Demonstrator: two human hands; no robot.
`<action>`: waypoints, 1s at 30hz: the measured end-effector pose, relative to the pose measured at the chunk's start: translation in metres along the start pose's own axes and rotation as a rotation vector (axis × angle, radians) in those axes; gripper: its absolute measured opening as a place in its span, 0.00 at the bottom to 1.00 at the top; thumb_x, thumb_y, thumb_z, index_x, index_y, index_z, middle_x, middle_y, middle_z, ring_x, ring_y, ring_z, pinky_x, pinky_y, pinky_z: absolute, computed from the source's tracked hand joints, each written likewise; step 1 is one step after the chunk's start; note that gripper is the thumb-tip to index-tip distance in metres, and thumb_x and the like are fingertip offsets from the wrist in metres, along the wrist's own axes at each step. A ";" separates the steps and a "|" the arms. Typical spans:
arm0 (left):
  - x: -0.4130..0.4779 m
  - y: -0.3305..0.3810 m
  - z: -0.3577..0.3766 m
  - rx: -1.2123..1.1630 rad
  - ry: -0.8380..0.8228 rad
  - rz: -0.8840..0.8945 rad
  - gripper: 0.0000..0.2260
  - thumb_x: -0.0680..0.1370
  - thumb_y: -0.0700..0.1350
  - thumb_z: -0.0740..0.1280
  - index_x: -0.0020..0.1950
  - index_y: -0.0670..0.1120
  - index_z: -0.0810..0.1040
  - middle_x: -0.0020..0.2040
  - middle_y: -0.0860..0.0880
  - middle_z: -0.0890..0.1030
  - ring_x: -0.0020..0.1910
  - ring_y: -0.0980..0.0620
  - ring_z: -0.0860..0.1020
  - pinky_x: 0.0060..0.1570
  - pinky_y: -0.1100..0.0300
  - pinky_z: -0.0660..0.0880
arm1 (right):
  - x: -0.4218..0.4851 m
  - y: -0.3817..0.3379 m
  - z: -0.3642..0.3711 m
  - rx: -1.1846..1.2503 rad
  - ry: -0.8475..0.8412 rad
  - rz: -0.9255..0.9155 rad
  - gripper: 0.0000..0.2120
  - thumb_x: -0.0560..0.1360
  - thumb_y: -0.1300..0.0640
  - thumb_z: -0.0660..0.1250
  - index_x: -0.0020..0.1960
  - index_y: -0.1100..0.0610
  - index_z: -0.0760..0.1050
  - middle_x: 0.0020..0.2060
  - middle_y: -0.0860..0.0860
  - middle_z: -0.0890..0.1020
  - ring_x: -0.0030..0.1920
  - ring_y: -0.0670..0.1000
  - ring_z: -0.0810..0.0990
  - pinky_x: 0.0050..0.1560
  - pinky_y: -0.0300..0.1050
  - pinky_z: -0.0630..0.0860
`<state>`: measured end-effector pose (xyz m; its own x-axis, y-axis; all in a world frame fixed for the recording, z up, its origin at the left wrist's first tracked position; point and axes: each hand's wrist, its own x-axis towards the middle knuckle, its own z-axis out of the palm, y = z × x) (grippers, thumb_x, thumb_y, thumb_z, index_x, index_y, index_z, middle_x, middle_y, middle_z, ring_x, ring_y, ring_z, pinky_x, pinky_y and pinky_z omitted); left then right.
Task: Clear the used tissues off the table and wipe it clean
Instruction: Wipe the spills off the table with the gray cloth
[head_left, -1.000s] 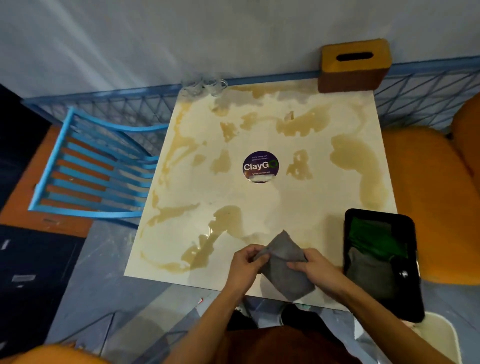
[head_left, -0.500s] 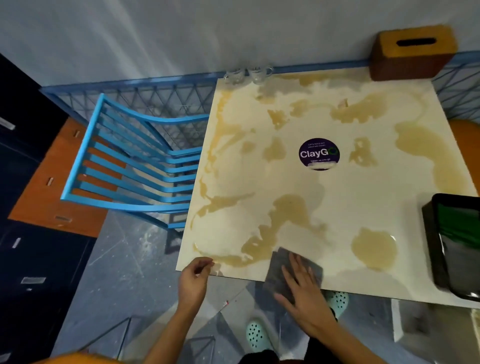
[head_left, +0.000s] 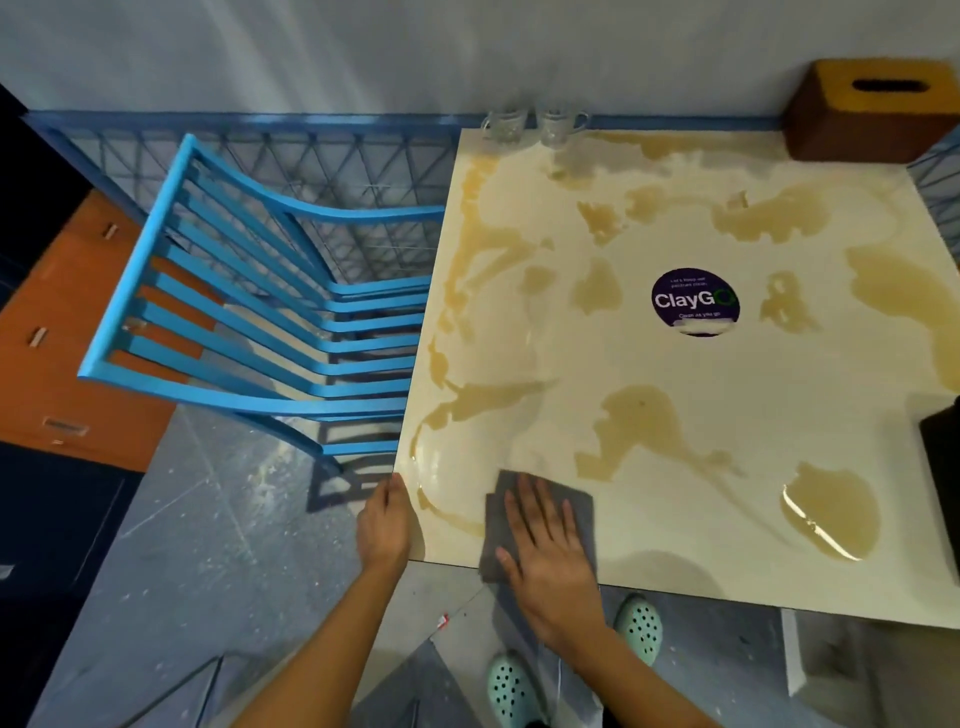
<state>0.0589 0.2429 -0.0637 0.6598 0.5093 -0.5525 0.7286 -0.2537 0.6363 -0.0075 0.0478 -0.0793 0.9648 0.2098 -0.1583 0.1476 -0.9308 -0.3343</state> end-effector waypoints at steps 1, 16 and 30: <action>0.002 -0.002 0.002 0.001 0.024 -0.019 0.22 0.83 0.57 0.53 0.66 0.44 0.74 0.63 0.39 0.77 0.62 0.38 0.74 0.67 0.40 0.68 | 0.005 -0.011 0.002 0.005 -0.004 -0.033 0.31 0.81 0.43 0.52 0.79 0.55 0.52 0.79 0.53 0.52 0.78 0.55 0.49 0.75 0.56 0.49; 0.010 0.008 -0.015 -0.425 -0.208 -0.285 0.23 0.81 0.62 0.54 0.65 0.48 0.74 0.60 0.43 0.76 0.62 0.42 0.73 0.61 0.44 0.69 | 0.076 -0.096 0.016 0.003 -0.058 -0.189 0.29 0.81 0.43 0.47 0.79 0.51 0.47 0.79 0.52 0.46 0.78 0.55 0.40 0.76 0.59 0.45; 0.025 0.037 0.007 0.029 -0.046 -0.044 0.30 0.82 0.61 0.46 0.73 0.43 0.67 0.72 0.38 0.69 0.71 0.37 0.67 0.71 0.41 0.61 | 0.011 0.037 -0.019 -0.050 0.015 0.029 0.30 0.81 0.41 0.50 0.79 0.49 0.49 0.79 0.49 0.49 0.79 0.51 0.46 0.75 0.55 0.50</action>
<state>0.1035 0.2406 -0.0575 0.6340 0.4827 -0.6042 0.7619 -0.2556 0.5952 0.0126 0.0099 -0.0760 0.9720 0.1785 -0.1532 0.1299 -0.9503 -0.2830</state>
